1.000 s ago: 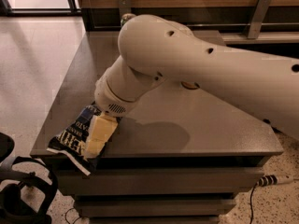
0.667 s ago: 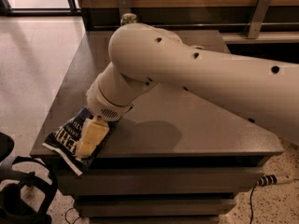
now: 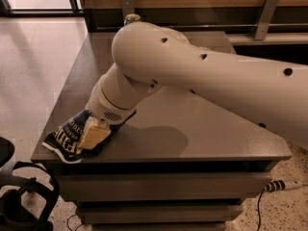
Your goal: Move blue chip bag near green can
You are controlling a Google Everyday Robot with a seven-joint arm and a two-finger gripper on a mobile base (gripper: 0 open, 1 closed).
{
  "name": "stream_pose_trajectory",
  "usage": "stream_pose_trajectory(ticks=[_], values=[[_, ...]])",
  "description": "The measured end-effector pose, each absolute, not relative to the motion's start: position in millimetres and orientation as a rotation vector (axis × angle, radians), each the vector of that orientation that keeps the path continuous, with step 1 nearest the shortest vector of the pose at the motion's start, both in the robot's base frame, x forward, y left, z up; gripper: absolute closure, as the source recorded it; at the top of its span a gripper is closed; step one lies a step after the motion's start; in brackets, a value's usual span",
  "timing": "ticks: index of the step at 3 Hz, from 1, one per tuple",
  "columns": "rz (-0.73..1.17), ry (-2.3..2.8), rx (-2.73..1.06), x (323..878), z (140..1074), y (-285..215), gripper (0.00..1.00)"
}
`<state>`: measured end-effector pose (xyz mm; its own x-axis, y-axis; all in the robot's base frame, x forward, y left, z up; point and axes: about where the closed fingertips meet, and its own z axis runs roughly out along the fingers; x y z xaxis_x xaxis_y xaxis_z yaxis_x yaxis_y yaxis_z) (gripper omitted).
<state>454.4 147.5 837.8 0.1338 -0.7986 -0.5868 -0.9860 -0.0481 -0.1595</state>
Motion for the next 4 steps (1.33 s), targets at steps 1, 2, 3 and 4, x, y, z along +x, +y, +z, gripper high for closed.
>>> stream_pose_trajectory(ticks=[1, 2, 3, 4], values=[[0.463, 1.707, -1.895, 453, 840, 148, 0.88], [0.458, 1.704, -1.896, 452, 841, 148, 1.0], [0.442, 1.705, -1.9, 456, 846, 147, 1.0], [0.411, 1.706, -1.912, 481, 856, 131, 1.0]])
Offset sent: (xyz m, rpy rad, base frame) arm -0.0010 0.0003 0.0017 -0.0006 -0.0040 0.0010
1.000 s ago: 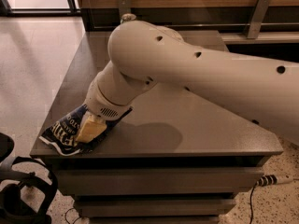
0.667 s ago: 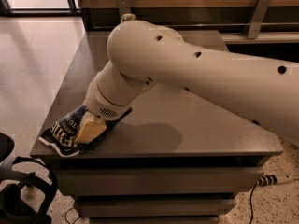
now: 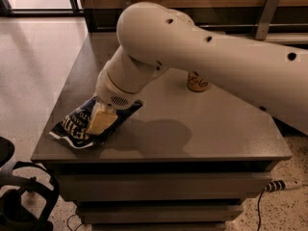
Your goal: Move blue chip bag near green can
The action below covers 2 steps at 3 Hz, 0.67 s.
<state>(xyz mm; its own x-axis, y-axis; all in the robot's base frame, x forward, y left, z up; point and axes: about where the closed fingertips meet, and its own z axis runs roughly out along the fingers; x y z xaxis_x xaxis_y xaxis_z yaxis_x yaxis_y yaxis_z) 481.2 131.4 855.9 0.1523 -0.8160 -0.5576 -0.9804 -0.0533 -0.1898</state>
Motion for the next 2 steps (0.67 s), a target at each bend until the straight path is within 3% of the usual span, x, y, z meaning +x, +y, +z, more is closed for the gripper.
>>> stream_pose_trajectory(ticks=[2], values=[[0.382, 1.694, -1.895, 544, 889, 104, 1.0]])
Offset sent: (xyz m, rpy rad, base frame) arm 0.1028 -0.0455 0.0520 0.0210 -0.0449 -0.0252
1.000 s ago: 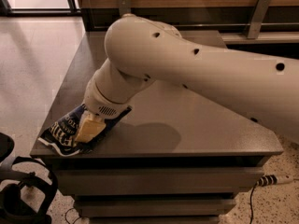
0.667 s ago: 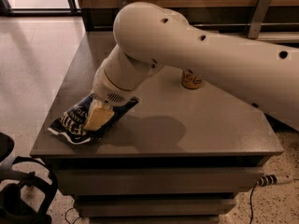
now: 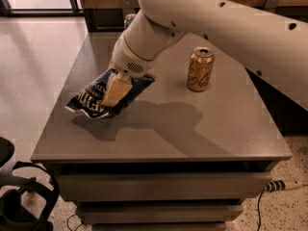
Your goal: Move blue chip bag near green can
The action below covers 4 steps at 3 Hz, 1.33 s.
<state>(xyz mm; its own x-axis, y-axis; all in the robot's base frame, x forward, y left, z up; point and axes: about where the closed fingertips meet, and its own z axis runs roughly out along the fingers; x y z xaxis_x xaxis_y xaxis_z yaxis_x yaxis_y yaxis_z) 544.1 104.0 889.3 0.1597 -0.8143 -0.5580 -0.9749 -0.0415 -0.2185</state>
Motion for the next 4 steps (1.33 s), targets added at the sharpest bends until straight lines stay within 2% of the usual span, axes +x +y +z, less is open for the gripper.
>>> stream_pose_trajectory(ticks=[4], values=[[0.29, 1.779, -1.677, 640, 895, 32, 1.0]])
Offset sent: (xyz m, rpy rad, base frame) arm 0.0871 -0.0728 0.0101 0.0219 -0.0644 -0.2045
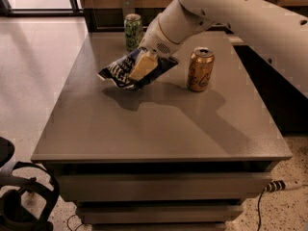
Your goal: Move blue chip bag near green can
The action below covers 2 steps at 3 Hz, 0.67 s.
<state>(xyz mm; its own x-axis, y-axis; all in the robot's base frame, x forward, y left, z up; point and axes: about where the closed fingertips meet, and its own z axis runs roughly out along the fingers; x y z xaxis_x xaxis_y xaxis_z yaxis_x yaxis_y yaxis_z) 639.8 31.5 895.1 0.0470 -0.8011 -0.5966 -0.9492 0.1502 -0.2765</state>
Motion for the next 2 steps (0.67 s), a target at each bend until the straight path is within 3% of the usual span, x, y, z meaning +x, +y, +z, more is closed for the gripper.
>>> stream_pose_trajectory(ticks=[2], values=[[0.202, 1.755, -1.731, 671, 929, 22, 1.0]])
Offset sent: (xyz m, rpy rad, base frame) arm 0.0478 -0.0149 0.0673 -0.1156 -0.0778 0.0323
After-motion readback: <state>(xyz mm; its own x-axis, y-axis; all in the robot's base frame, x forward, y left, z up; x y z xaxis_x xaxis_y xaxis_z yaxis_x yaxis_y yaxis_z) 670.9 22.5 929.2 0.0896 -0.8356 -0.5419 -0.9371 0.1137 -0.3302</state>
